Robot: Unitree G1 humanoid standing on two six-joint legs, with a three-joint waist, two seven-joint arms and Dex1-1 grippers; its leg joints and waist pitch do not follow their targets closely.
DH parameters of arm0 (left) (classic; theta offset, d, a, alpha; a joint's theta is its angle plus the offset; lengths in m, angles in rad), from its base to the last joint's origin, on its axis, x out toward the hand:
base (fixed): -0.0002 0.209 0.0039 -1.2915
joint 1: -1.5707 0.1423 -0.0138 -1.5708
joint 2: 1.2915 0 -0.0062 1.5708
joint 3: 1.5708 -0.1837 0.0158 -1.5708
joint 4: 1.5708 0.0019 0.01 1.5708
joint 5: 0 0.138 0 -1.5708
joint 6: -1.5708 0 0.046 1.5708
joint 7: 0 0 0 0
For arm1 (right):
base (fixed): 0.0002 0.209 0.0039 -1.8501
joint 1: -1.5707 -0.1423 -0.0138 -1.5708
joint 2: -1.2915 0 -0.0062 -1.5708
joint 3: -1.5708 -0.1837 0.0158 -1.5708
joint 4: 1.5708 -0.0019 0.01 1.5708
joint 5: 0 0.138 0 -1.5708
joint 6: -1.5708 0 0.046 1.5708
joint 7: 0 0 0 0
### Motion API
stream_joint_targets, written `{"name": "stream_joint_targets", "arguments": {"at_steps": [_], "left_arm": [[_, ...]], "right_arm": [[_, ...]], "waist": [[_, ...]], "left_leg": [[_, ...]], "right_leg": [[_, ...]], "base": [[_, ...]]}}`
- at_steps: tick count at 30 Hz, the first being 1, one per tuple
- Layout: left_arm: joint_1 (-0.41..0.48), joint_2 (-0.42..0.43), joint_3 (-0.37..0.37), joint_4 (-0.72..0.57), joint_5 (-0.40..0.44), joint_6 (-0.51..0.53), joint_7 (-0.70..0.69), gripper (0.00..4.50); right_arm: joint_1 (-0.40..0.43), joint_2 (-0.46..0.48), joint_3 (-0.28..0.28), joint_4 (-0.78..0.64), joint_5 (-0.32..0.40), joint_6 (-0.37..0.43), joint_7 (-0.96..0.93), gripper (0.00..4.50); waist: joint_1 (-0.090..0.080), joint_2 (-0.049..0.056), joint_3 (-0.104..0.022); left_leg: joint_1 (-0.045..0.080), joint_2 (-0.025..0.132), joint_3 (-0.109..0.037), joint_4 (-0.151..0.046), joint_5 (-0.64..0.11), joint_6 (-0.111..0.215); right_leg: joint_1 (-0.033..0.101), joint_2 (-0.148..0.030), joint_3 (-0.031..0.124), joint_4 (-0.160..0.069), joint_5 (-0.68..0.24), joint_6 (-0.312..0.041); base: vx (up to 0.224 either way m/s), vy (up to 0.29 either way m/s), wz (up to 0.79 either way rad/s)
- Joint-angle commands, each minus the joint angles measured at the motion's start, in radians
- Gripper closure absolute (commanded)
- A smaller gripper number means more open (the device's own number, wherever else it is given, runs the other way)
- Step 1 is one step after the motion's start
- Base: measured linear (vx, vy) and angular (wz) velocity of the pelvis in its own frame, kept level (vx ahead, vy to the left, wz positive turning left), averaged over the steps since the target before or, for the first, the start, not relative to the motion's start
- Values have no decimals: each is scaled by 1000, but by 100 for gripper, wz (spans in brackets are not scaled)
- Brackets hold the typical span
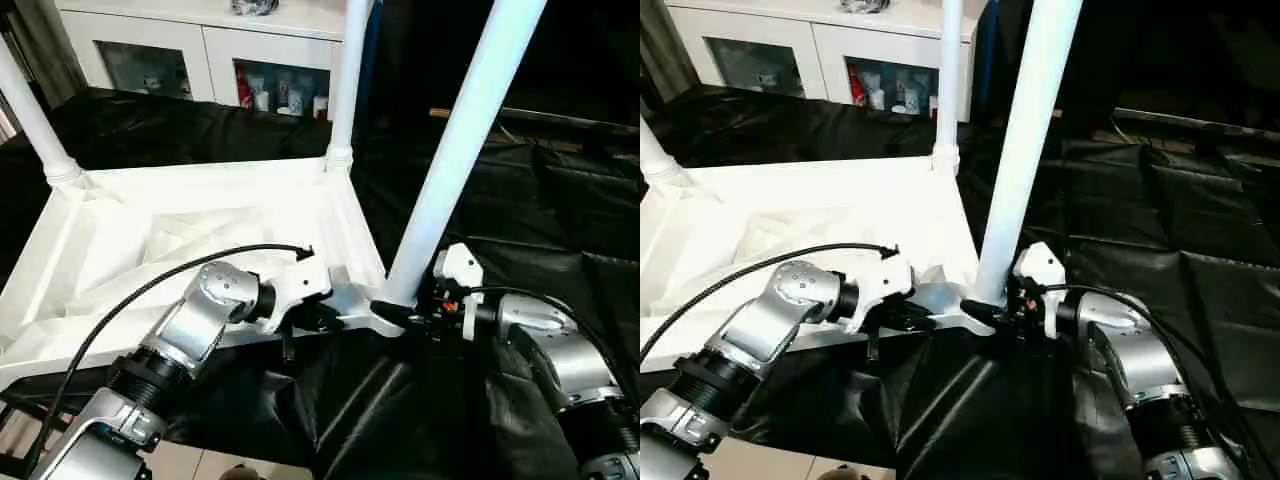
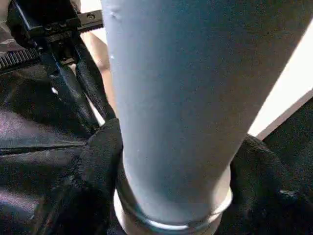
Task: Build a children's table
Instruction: Insert table leg to table base, then rotate leg to tighten
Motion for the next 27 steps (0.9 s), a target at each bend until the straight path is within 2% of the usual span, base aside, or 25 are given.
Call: {"name": "stream_joint_targets", "arguments": {"at_steps": [1,4,6,7,10,11,13,15,16,17,18,20,23,25,27], "left_arm": [[-1,-18,8,-31,-40,5,-14,450],[-6,-36,27,-17,-58,23,-2,450],[-29,-80,53,37,-66,28,50,450],[-39,-96,60,60,-62,24,75,450],[-92,-177,90,160,-46,17,203,450],[-114,-210,100,196,-39,14,256,450],[-153,-263,115,257,-30,12,339,450],[-173,-290,119,290,-25,7,375,450],[-189,-308,115,317,-17,-2,396,450],[-191,-310,115,319,-17,-3,397,450],[-203,-323,112,340,-8,-11,408,450],[-216,-332,100,362,5,-40,401,450],[-222,-327,95,381,15,-66,378,450],[-216,-310,87,376,20,-81,346,450],[-207,-293,78,365,17,-99,308,450]], "right_arm": [[13,5,-15,40,-16,5,-60,177],[16,43,-33,69,-21,10,-133,178],[10,109,-53,113,-37,16,-260,178],[7,132,-58,124,-41,17,-297,178],[-14,228,-71,167,-49,41,-436,178],[-26,265,-73,184,-54,52,-487,178],[-54,320,-69,222,-68,57,-567,178],[-74,344,-62,247,-76,54,-597,178],[-88,361,-53,263,-80,50,-605,144],[-89,363,-52,265,-81,50,-605,123],[-99,378,-50,278,-83,43,-613,109],[-109,394,-57,287,-75,37,-604,107],[-115,395,-69,289,-83,34,-610,69],[-117,373,-71,282,-93,30,-610,60],[-116,345,-75,266,-87,31,-584,60]], "waist": [[2,-8,-64],[-2,-9,-63],[-8,-7,-57],[-10,-10,-57],[-15,-7,-57],[-18,-7,-57],[-15,-1,-61],[-14,-2,-62],[-12,-2,-63],[-11,-1,-63],[-9,-2,-64],[-4,3,-64],[-3,2,-62],[-3,4,-61],[-4,5,-63]], "left_leg": [[-2,23,-1,-51,-101,78],[-2,23,-1,-54,-118,64],[-1,20,0,-57,-145,51],[2,18,-2,-60,-173,35],[9,18,-3,-63,-202,15],[4,17,-3,-64,-194,13],[7,18,-5,-62,-188,12],[6,16,-3,-61,-175,16],[4,16,-4,-61,-167,19],[5,15,-2,-60,-165,24],[4,16,-3,-59,-163,29],[3,15,-3,-59,-163,36],[4,17,-4,-62,-181,35],[4,18,-5,-64,-197,30],[3,19,-6,-65,-194,28]], "right_leg": [[65,-58,52,-62,-115,-196],[66,-58,51,-66,-146,-189],[62,-59,51,-75,-197,-180],[64,-60,49,-81,-262,-160],[58,-60,51,-90,-322,-136],[60,-57,51,-88,-309,-134],[60,-61,53,-84,-284,-137],[59,-58,54,-83,-253,-142],[63,-60,53,-80,-232,-146],[61,-59,53,-82,-226,-146],[64,-61,54,-80,-222,-145],[63,-61,53,-81,-219,-143],[64,-61,52,-85,-242,-136],[63,-63,52,-88,-272,-128],[63,-62,53,-85,-252,-134]], "base": [[0,0,0],[0,0,0],[0,0,0],[0,0,0],[0,0,0],[0,0,0],[0,0,0],[0,0,0],[0,0,0],[0,0,0],[0,0,0],[0,0,0],[0,0,0],[0,0,0],[0,0,0]]}}
